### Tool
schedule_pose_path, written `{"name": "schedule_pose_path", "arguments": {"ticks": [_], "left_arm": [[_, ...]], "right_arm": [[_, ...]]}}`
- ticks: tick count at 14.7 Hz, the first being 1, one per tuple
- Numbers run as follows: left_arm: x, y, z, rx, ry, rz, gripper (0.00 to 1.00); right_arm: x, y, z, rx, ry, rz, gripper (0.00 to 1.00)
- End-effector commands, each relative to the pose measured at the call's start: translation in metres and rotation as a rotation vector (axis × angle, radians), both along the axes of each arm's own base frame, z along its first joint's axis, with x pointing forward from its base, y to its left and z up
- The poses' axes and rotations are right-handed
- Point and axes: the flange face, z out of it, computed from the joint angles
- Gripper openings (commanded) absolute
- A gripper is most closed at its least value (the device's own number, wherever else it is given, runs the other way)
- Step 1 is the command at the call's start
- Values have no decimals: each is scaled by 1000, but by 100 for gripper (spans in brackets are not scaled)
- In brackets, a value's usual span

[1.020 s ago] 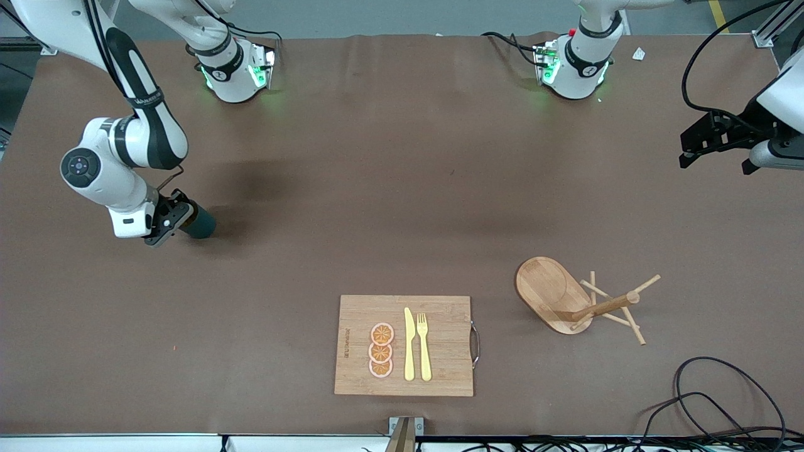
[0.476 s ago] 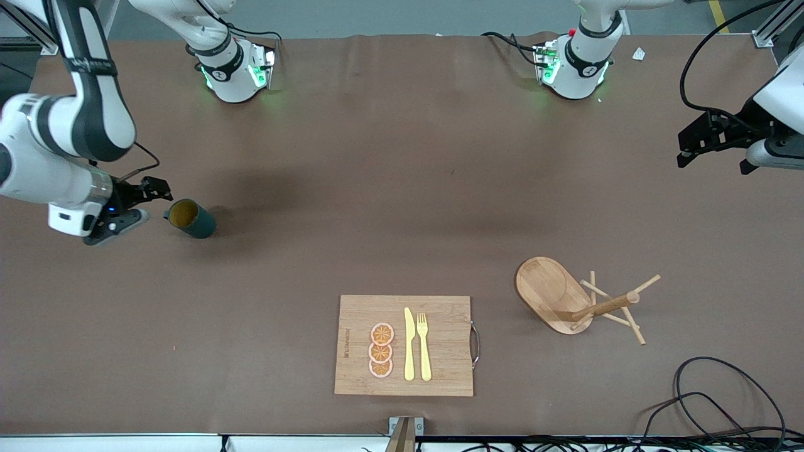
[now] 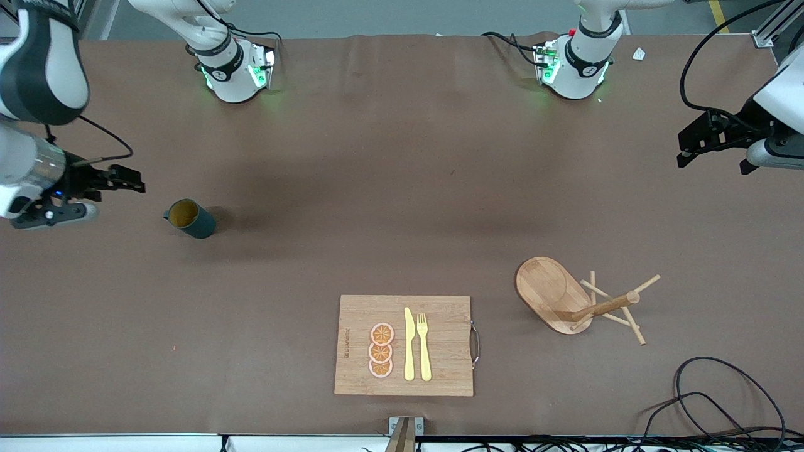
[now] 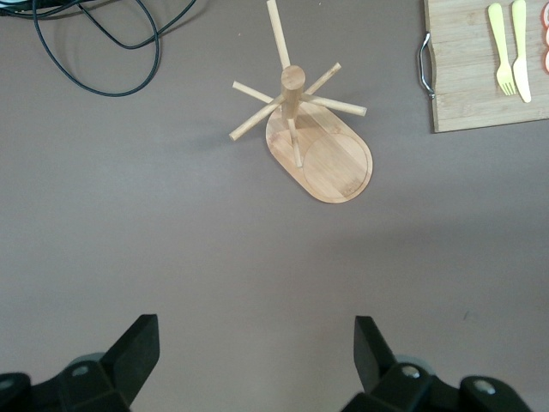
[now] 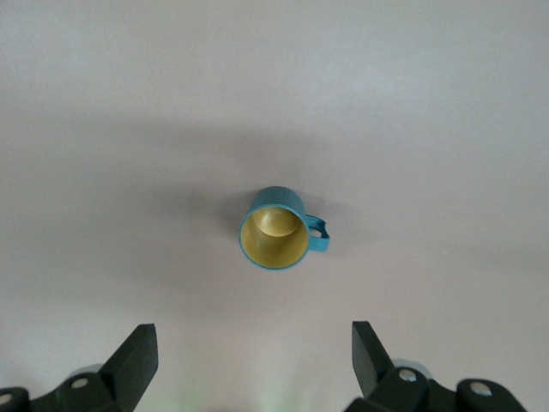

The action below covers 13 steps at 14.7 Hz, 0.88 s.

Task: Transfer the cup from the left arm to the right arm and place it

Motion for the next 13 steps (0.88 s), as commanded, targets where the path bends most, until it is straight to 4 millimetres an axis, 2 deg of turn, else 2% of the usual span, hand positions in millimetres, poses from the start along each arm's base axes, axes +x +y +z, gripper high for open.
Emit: {"name": "schedule_pose_path", "arguments": {"ticks": [1, 4, 7, 9, 13], "left_arm": [[-2, -2, 6, 8, 2, 2, 100], [-2, -2, 6, 8, 2, 2, 100], [-2, -2, 6, 8, 0, 2, 100], [-2, -2, 6, 8, 2, 2, 100], [-2, -3, 6, 6, 2, 0, 100]], "right_arm": [[2, 5, 51, -38, 9, -100, 100], [2, 17, 84, -44, -18, -104, 100], [8, 7, 95, -32, -4, -120, 100], [6, 4, 114, -36, -6, -125, 100], [1, 5, 118, -32, 14, -107, 100]]}}
